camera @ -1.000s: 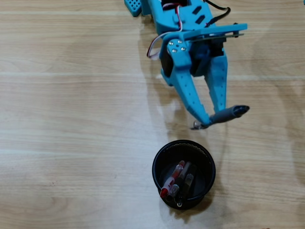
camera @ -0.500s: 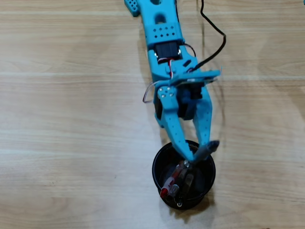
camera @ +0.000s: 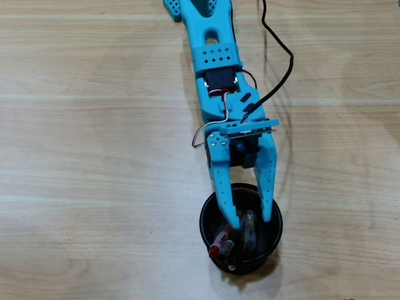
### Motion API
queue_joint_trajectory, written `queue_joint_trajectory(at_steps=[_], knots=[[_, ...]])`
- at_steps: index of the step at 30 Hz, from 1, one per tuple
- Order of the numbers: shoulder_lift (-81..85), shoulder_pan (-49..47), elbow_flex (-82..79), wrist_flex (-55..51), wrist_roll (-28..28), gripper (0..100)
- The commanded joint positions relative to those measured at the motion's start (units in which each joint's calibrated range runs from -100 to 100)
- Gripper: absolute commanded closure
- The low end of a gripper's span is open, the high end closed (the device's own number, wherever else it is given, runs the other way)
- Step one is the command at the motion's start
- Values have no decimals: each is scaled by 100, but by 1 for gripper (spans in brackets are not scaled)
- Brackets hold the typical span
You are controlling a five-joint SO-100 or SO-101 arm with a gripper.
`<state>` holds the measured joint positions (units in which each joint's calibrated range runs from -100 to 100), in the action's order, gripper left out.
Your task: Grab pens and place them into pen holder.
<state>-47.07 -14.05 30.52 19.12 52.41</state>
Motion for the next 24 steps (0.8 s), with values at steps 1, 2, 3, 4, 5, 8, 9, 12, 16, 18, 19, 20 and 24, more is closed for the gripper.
queue_joint_trajectory(at_steps=[1,2,3,4,5,8,9,12,16,18,19,20,24], knots=[[185,-62,16,24,16,84],[193,-71,16,24,16,84],[193,-81,16,24,16,84],[193,-81,16,24,11,84],[219,-108,16,15,-15,84],[524,-145,16,-696,-214,84],[711,-163,16,-1178,-288,85],[1467,-154,25,-2919,-549,90],[2469,-81,25,-4978,-885,98],[2877,-35,25,-5789,-1078,97],[3072,-7,25,-6126,-1204,97],[3250,20,16,-6463,-1324,98],[3938,121,16,-7666,-1879,98]])
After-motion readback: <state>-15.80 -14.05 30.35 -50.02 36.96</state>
